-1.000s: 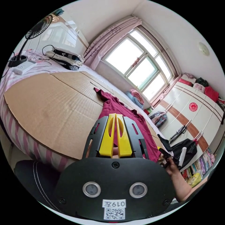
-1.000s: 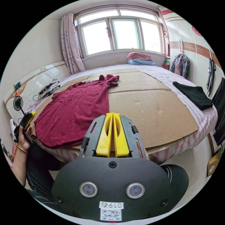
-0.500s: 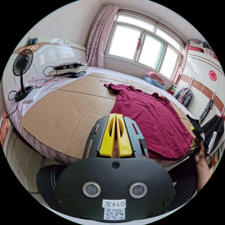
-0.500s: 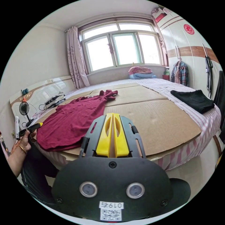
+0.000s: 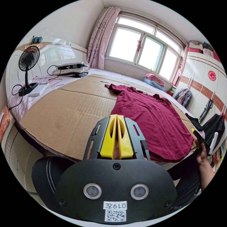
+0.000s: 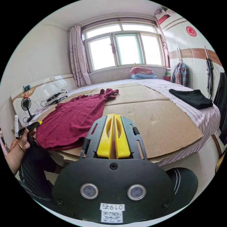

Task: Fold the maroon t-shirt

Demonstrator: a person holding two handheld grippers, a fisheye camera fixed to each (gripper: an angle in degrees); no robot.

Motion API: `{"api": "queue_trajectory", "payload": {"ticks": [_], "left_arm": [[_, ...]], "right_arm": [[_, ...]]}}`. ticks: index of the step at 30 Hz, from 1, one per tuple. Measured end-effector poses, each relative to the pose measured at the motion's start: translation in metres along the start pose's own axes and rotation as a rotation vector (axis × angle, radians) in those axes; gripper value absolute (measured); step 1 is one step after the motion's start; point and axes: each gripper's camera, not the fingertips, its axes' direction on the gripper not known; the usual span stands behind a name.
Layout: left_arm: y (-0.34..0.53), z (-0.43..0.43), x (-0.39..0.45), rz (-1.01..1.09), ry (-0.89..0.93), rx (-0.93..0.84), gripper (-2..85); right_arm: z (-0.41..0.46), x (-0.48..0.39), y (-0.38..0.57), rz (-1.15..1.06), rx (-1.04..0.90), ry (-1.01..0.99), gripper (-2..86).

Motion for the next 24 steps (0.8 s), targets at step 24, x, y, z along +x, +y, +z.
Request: {"api": "queue_trajectory", "payload": {"ticks": [24], "left_arm": [[-0.154,-0.008,0.053,0.084,-0.041,-0.203,8.4]], "right_arm": [[-0.024,-0.147,-0.051,-0.266,-0.154,0.026,-0.7]]}}
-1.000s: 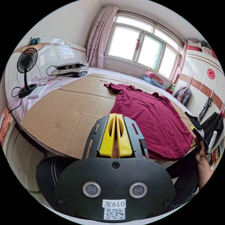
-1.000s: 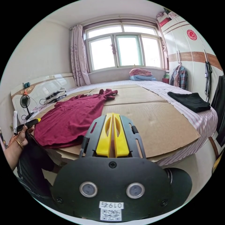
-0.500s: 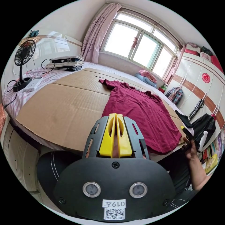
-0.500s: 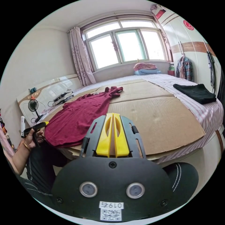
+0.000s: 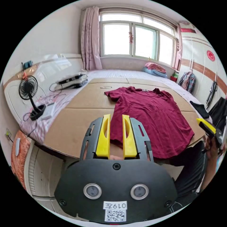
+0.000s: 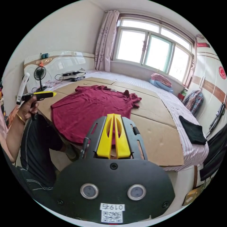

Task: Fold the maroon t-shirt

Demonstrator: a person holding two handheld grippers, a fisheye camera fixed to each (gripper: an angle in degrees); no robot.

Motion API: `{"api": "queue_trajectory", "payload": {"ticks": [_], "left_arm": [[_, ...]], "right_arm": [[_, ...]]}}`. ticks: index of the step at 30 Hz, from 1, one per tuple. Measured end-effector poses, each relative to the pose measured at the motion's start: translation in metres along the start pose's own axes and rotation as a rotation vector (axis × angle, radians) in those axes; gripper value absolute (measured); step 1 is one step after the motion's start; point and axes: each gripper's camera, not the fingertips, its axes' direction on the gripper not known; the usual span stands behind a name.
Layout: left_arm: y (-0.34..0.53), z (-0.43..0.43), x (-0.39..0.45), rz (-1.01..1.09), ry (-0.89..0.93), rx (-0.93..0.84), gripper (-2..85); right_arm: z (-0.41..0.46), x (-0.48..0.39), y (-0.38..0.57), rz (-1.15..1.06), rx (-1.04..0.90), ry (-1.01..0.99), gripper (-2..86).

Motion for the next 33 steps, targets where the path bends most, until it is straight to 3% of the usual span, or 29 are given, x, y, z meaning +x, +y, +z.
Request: {"api": "queue_trajectory", "payload": {"ticks": [9,14,20,33], "left_arm": [[-0.016,0.062,-0.037,-0.062,-0.026,-0.154,9.6],[-0.020,0.068,-0.020,-0.023,-0.124,-0.145,7.2],[-0.025,0.074,-0.012,0.077,-0.073,-0.159,2.4],[0.017,0.037,-0.043,0.086,-0.018,-0.168,1.5]], "right_arm": [[0.050,0.075,0.023,0.272,-0.144,-0.130,8.4],[0.062,0.060,0.024,0.233,-0.202,-0.105,7.0],[0.049,0.056,0.013,0.154,-0.206,-0.076,-0.2],[0.015,0.107,0.013,0.226,-0.223,-0.203,-0.8]]}}
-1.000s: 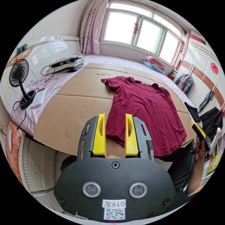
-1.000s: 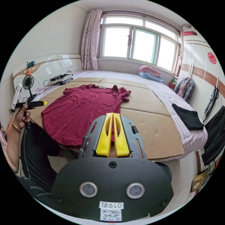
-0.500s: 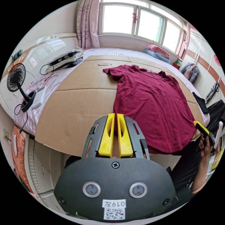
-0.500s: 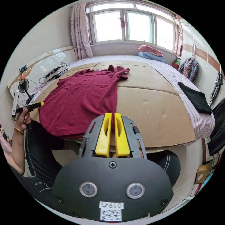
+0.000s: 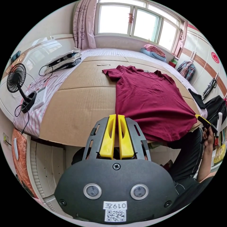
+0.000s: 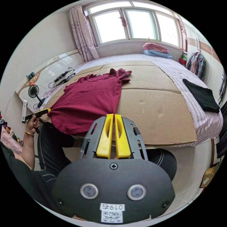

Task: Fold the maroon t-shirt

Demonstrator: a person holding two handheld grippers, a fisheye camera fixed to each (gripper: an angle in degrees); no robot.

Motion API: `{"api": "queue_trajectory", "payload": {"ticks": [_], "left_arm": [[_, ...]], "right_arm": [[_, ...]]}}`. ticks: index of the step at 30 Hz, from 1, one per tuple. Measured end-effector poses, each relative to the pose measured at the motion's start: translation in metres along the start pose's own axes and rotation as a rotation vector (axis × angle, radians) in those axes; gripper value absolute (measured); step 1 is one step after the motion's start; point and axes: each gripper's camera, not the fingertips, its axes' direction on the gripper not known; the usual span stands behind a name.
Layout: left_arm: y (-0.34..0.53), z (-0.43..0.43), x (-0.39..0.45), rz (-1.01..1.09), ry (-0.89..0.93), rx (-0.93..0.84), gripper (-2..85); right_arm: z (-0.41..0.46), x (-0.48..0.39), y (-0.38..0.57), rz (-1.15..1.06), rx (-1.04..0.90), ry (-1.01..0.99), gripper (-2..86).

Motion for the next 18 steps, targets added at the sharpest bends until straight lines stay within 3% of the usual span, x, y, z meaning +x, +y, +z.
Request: {"api": "queue_trajectory", "payload": {"ticks": [10,13,15,18], "left_arm": [[0.035,0.006,-0.005,-0.006,-0.053,-0.002,4.8],[0.077,-0.020,-0.017,-0.097,-0.014,0.119,6.9],[0.118,-0.027,-0.032,-0.184,0.129,0.275,6.5],[0.160,-0.030,-0.029,-0.237,0.072,0.507,4.1]], "right_arm": [[-0.003,0.013,0.004,-0.008,-0.038,0.020,-0.8],[-0.024,0.009,0.027,-0.012,0.113,0.117,-0.7],[-0.028,0.010,0.039,-0.019,0.198,0.128,-0.7],[-0.035,0.015,0.058,-0.042,0.403,0.013,-0.7]]}}
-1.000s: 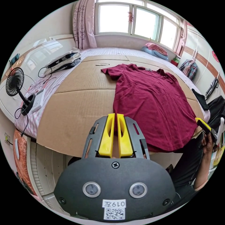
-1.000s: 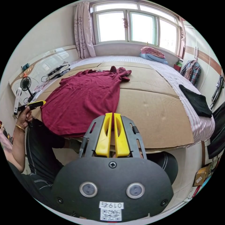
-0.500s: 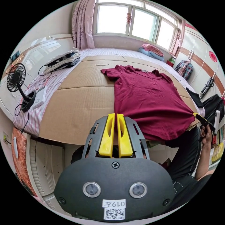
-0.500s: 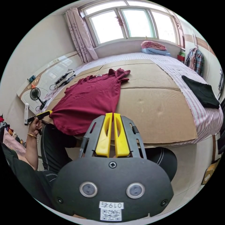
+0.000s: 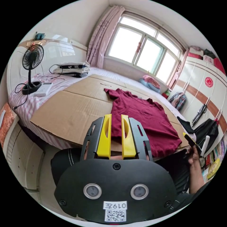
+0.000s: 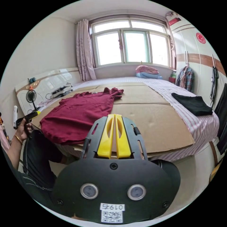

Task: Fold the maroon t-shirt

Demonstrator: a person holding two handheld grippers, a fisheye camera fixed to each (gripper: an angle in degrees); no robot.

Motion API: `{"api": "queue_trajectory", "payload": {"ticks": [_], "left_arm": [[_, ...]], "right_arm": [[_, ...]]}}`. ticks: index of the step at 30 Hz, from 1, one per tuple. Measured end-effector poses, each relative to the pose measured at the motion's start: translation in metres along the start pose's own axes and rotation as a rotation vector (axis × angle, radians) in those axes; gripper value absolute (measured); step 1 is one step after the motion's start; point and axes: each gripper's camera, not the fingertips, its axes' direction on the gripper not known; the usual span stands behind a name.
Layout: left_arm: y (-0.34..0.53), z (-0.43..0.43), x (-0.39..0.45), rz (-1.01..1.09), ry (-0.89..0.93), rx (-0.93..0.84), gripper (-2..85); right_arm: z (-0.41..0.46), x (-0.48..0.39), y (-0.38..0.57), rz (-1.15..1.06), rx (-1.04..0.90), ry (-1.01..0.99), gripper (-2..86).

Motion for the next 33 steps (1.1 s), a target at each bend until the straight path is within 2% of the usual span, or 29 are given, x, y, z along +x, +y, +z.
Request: {"api": "queue_trajectory", "payload": {"ticks": [2,4,9,10,12,14,16,19,23,26,29,33], "left_arm": [[0.015,-0.005,0.000,0.008,0.000,0.071,2.9],[0.022,0.001,-0.009,-0.019,0.079,0.024,2.2],[0.041,-0.003,-0.036,-0.065,0.168,0.156,1.3],[0.042,-0.001,-0.037,-0.060,0.171,0.158,1.3],[0.034,0.019,-0.032,-0.023,0.072,-0.006,1.2],[0.035,0.029,-0.030,0.012,0.062,-0.090,1.1],[0.041,0.030,-0.036,-0.002,0.096,-0.070,1.1],[0.048,0.038,-0.056,-0.060,0.057,-0.040,1.1],[0.045,0.074,-0.065,-0.085,0.088,-0.240,1.1],[0.048,0.072,-0.061,-0.055,0.051,-0.221,1.0],[0.051,0.083,-0.066,-0.041,0.032,-0.287,0.9],[0.068,0.079,-0.108,-0.192,0.019,-0.166,0.8]], "right_arm": [[-0.002,0.007,0.003,0.046,0.023,-0.118,-0.7],[-0.004,0.009,0.002,0.034,0.004,-0.129,-0.7],[-0.021,0.024,-0.004,0.026,0.132,-0.267,-0.7],[-0.014,0.028,-0.005,0.038,0.105,-0.268,-0.7],[-0.002,0.035,-0.010,0.076,-0.007,-0.272,-0.7],[-0.007,0.031,-0.020,0.012,0.009,-0.214,-0.7],[-0.010,0.029,-0.027,-0.027,0.050,-0.161,-0.7],[0.004,0.045,-0.038,0.028,-0.051,-0.191,-0.7],[0.007,0.049,-0.049,0.043,-0.039,-0.153,-0.7],[0.016,0.056,-0.054,0.088,-0.080,-0.156,-0.7],[0.018,0.058,-0.060,0.071,-0.064,-0.112,-0.7],[0.021,0.077,-0.068,0.132,-0.052,-0.106,-0.7]]}}
